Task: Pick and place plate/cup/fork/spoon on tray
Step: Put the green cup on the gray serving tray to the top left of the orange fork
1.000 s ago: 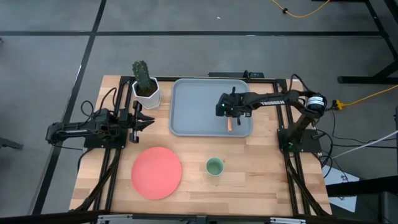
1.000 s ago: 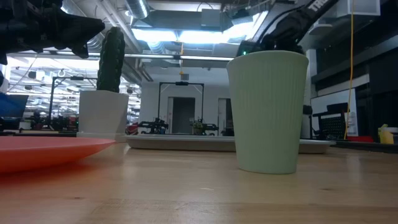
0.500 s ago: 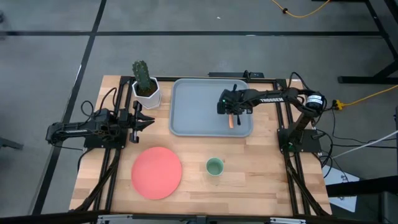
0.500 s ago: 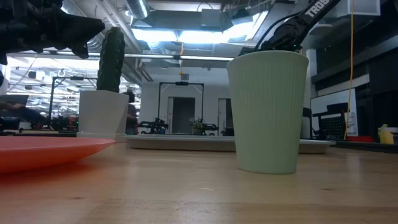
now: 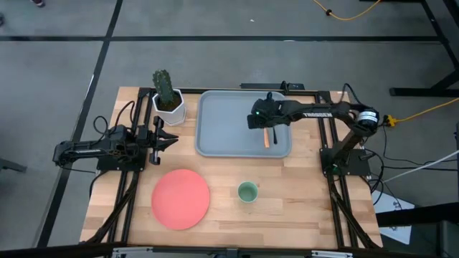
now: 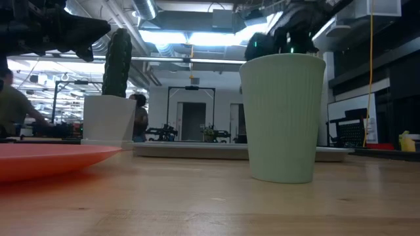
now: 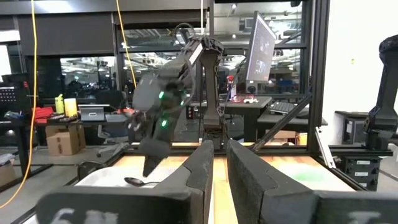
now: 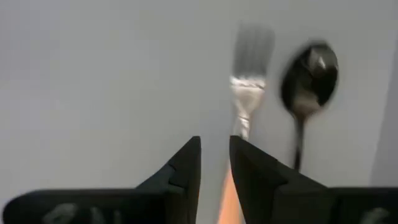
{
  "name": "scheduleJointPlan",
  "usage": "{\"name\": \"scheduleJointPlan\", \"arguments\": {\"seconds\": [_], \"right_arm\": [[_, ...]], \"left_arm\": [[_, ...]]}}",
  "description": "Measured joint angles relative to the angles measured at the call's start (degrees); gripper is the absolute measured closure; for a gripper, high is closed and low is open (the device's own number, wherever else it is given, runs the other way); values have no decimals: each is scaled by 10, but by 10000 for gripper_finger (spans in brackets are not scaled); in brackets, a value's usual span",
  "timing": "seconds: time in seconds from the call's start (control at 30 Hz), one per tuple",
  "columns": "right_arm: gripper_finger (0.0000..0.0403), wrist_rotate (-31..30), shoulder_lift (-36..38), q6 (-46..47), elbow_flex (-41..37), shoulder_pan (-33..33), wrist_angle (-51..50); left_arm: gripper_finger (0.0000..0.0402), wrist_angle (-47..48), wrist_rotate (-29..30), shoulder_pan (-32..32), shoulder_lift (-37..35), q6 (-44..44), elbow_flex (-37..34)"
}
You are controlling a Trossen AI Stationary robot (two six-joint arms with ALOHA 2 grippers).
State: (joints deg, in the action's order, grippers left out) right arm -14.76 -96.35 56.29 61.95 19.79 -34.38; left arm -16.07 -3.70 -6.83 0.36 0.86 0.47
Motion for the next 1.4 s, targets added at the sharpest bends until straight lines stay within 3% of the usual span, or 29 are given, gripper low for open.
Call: {"name": "scheduleJointPlan", "arguments": {"seconds": [0.17, 0.33, 0.5, 0.63, 0.87, 1.07, 1.23, 1.4], "right_arm": [[313, -7, 40, -94, 18, -78, 4], [312, -11, 55, -109, 18, -195, 26], [312, -72, 55, -225, 18, -316, 61], [312, -118, 55, -238, 31, -380, 68], [312, -117, 19, -254, 82, -423, 50], [312, -114, -33, -313, 169, -417, -49], [312, -61, -58, -310, 209, -421, -94], [312, -45, -57, -263, 213, -445, -100]], "left_arm": [[360, 0, 0, 0, 0, 0, 0], [360, 0, 0, 0, 0, 0, 0], [360, 0, 0, 0, 0, 0, 0], [360, 0, 0, 0, 0, 0, 0], [360, 0, 0, 0, 0, 0, 0], [360, 1, 0, 0, 0, 0, 0], [360, 2, 0, 0, 0, 0, 0], [360, 2, -1, 0, 0, 0, 0]]}}
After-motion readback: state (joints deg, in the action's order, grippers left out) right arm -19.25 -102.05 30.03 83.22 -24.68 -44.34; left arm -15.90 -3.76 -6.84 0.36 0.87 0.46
